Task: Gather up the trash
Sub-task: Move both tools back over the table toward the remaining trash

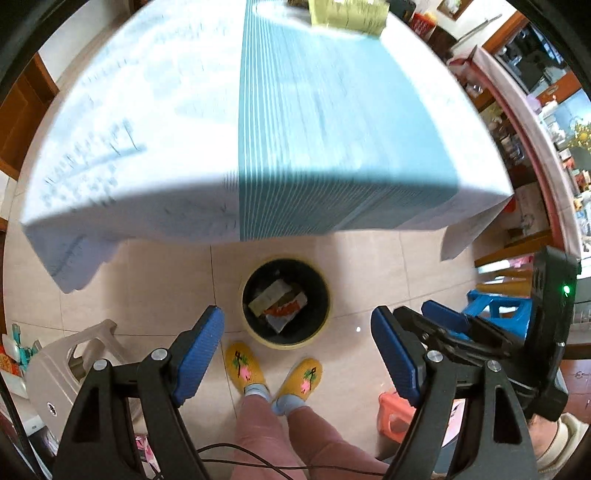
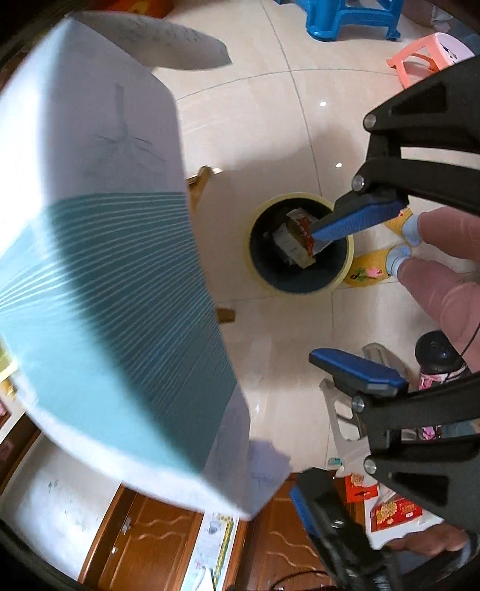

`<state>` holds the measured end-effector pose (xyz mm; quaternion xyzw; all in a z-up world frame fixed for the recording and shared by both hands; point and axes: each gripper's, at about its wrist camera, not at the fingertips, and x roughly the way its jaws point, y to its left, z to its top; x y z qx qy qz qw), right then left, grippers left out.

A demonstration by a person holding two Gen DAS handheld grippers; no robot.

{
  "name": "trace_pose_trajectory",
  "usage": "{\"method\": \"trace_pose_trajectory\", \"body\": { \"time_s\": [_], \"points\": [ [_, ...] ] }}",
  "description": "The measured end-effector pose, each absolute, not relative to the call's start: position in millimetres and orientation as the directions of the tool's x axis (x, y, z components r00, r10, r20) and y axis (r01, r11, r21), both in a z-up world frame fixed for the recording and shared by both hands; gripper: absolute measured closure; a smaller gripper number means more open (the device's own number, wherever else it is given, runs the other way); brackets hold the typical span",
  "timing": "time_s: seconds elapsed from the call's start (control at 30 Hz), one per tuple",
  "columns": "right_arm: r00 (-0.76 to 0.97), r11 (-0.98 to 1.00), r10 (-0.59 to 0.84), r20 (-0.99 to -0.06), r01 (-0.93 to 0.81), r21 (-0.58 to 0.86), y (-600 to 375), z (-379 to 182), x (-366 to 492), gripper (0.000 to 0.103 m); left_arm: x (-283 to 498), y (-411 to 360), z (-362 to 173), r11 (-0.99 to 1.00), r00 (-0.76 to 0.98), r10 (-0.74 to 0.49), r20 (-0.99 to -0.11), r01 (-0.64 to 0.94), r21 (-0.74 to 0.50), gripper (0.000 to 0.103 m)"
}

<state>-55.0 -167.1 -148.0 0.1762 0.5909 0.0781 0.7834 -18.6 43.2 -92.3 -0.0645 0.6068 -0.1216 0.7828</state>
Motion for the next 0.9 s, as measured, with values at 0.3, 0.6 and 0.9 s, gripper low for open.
{"method": "trace_pose_trajectory", "body": {
  "time_s": [0.3,0.6,0.9],
  "points": [
    [0.441,0.913,0.36,-0.822,0.013,0.407,-179.4,-53.6,-71.5,0.042,-37.4,44.6,-1.4,0.955,0.371,-0.296,-0.88,0.089,-0.284,0.023],
    [0.537,0.904,0.39,-0.748,-0.072,0.42,-186.3,5.7,-74.6,0.042,-51.8,35.4,61.6,0.961,0.509,-0.273,-0.816,0.101,-0.258,0.023],
    [0.604,0.914,0.38,-0.701,-0.129,0.384,-191.6,42.2,-68.7,0.042,-37.5,17.0,95.7,0.969,0.574,-0.246,-0.781,0.145,-0.199,0.023]
  ]
}}
